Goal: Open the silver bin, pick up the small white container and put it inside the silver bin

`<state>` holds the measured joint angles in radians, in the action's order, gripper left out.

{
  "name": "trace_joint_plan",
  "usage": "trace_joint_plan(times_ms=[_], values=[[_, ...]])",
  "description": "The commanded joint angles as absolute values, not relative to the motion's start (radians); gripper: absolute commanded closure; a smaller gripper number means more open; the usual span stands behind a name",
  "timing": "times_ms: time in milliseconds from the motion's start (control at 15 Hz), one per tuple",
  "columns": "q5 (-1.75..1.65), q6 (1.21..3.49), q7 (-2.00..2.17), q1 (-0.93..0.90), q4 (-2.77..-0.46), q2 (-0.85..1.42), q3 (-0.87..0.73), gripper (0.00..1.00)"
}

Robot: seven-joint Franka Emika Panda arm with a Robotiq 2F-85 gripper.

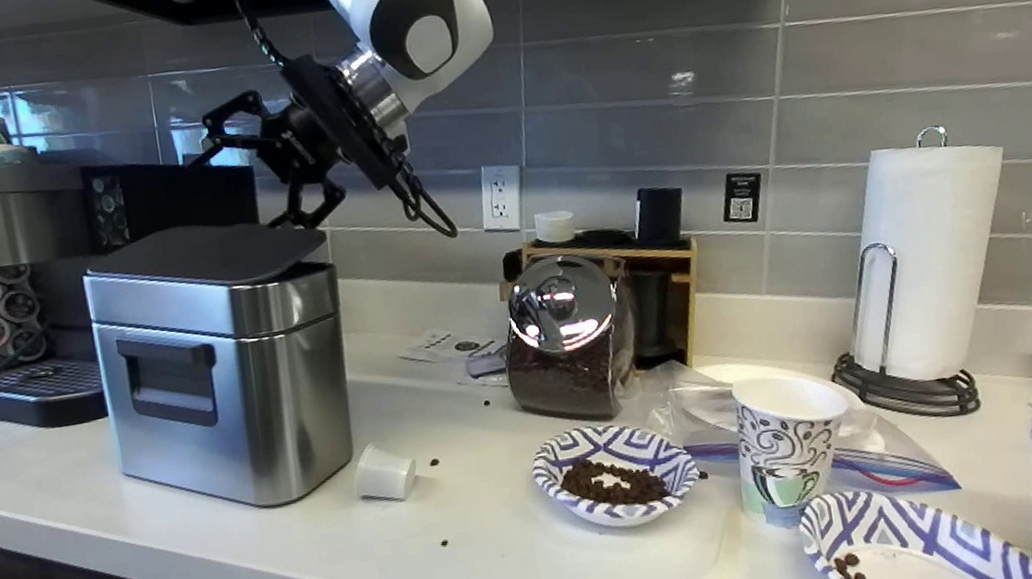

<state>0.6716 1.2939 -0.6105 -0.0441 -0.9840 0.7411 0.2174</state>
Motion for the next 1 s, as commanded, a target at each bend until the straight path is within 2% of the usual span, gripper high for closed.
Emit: trace_joint_plan(times_ms=[0,933], values=[[0.668,1.228,-0.582,-0.037,-0.923,0.765,0.220,0.00],[0.654,1.236,-0.547,-0.042,-1.040,0.641,0.205,0.00]])
